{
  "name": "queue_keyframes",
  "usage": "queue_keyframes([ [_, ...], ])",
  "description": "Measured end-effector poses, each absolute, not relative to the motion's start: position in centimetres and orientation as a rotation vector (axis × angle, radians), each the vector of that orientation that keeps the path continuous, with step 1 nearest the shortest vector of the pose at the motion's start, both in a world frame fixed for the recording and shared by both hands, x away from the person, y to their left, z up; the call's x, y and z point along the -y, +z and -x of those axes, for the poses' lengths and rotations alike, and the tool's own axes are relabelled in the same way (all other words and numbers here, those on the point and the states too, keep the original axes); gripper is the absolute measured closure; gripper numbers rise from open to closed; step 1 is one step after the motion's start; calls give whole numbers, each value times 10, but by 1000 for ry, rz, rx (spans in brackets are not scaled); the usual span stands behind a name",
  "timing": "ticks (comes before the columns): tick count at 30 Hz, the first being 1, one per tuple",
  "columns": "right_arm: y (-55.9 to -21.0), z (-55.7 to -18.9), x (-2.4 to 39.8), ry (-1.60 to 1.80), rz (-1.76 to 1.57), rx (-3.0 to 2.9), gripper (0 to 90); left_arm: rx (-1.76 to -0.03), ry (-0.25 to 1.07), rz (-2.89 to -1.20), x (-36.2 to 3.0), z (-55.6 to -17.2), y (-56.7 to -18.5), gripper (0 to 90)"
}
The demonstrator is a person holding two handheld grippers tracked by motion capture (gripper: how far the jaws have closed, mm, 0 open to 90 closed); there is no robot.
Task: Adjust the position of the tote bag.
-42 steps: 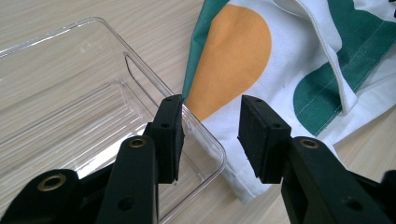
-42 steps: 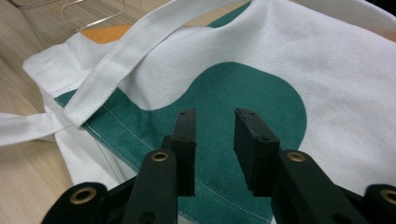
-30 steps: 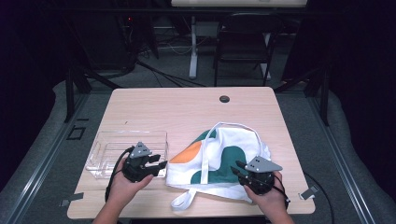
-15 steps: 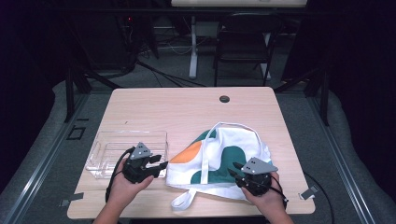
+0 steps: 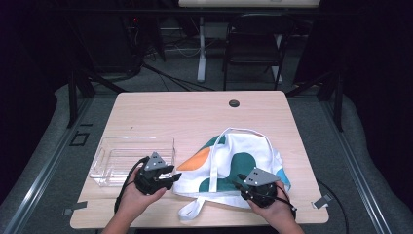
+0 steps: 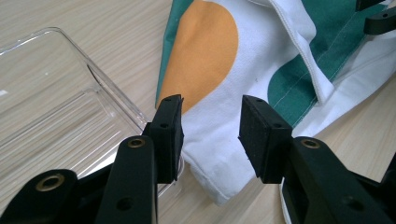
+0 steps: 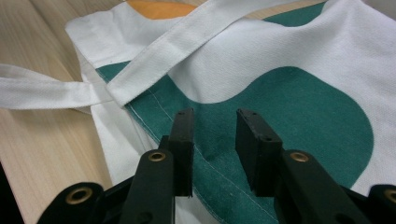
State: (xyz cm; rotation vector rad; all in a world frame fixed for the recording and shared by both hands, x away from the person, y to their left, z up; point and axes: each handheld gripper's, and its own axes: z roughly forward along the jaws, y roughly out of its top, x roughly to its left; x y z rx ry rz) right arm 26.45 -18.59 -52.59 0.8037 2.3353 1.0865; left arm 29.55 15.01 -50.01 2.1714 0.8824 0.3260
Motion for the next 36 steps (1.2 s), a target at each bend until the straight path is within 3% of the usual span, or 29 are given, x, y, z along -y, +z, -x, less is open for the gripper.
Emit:
queue_keyframes([
  [21,-533,-261,172,962,-636,-2413,711,-840,296,-2215,-136,-292,-506,594],
  [36,-538,-259,167,934,-555,-2465,660,-829,290,-2225,-133,-290,-508,583],
])
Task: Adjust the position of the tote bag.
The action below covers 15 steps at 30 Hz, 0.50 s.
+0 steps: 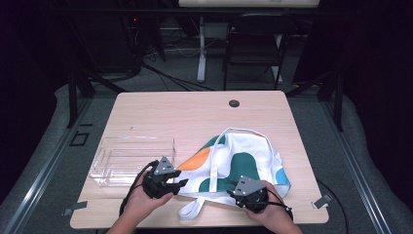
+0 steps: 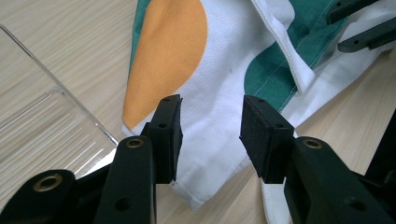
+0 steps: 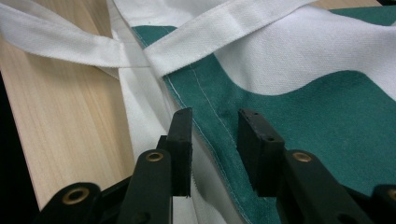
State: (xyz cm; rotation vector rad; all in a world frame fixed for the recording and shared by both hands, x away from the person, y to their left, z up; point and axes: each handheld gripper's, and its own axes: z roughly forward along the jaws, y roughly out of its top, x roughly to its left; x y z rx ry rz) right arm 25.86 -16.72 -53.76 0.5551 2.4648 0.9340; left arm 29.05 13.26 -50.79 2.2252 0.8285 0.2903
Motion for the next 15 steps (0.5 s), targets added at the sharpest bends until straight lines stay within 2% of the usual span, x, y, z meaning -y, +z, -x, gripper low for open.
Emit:
queue_keyframes([
  [15,-545,-259,162,871,-513,-2483,631,-828,295,-2226,-133,-290,-508,580],
])
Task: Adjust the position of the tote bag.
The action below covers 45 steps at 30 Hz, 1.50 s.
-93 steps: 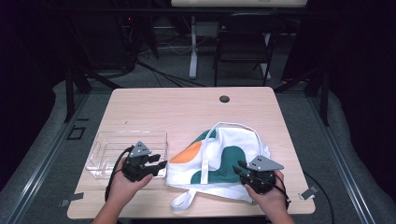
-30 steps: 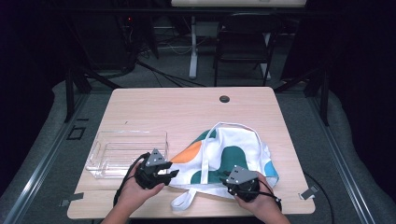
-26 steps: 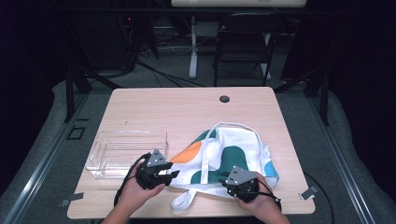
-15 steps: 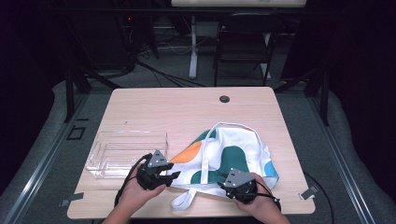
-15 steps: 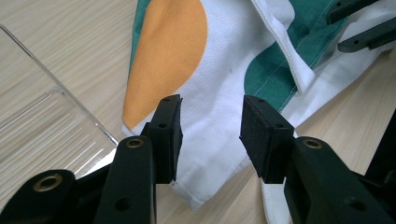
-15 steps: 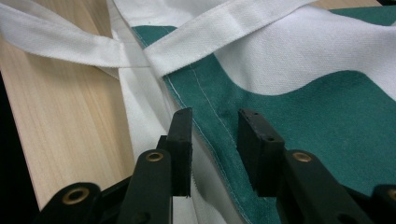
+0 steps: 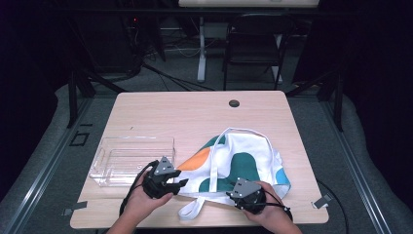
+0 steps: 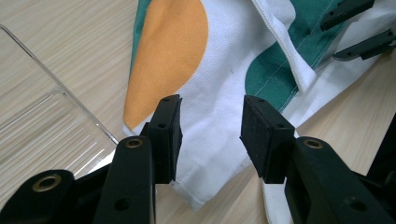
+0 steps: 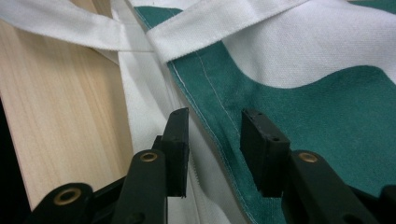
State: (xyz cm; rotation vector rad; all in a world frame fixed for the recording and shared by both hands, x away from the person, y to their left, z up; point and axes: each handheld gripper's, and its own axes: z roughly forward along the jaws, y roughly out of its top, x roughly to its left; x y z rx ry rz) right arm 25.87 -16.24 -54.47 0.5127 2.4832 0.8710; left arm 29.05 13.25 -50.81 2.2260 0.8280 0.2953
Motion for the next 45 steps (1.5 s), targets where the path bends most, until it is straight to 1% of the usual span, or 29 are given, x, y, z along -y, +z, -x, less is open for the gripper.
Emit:
queue_keyframes([
  [13,-550,-260,158,798,-490,-2479,676,-828,301,-2224,-131,-290,-509,574],
  [21,-549,-260,157,780,-478,-2467,729,-824,295,-2233,-132,-290,-509,572],
  [26,-547,-258,155,787,-481,-2447,780,-822,305,-2231,-130,-290,-510,570],
  [37,-544,-259,155,766,-471,-2451,837,-814,298,-2242,-128,-289,-511,565],
  [40,-545,-259,155,775,-466,-2440,868,-811,311,-2241,-127,-289,-512,560],
  [45,-544,-259,153,758,-471,-2428,882,-805,306,-2252,-126,-288,-512,543],
])
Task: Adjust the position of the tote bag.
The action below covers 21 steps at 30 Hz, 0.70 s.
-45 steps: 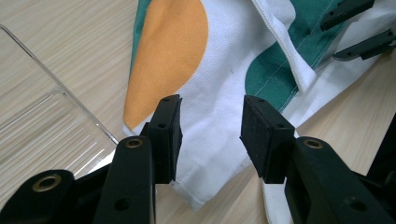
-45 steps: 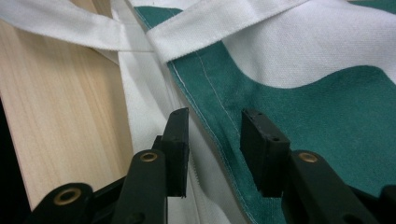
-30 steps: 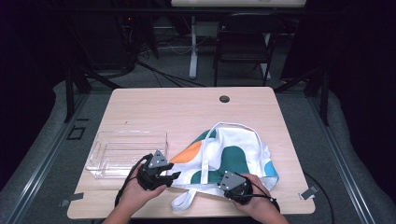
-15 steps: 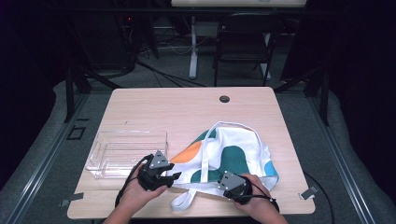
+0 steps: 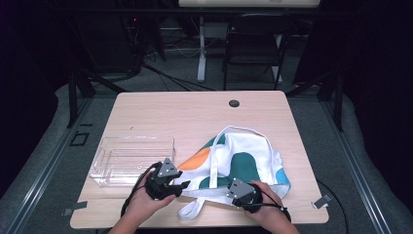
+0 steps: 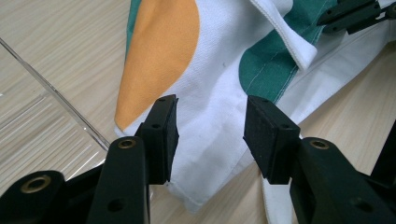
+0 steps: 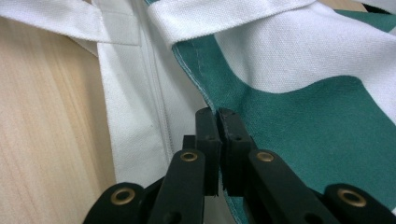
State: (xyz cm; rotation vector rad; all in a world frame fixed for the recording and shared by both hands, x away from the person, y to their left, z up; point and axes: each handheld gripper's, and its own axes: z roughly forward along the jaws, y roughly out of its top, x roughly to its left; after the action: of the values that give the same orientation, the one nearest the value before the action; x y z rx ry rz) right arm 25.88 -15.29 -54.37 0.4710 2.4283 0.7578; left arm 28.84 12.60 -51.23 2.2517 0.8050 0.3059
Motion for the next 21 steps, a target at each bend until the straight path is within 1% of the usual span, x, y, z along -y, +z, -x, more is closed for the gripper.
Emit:
queue_keyframes([
  [7,-541,-259,153,768,-471,-2428,885,-777,330,-2250,-124,-287,-513,527],
  [21,-531,-257,154,779,-463,-2383,887,-722,333,-2276,-117,-282,-512,517],
])
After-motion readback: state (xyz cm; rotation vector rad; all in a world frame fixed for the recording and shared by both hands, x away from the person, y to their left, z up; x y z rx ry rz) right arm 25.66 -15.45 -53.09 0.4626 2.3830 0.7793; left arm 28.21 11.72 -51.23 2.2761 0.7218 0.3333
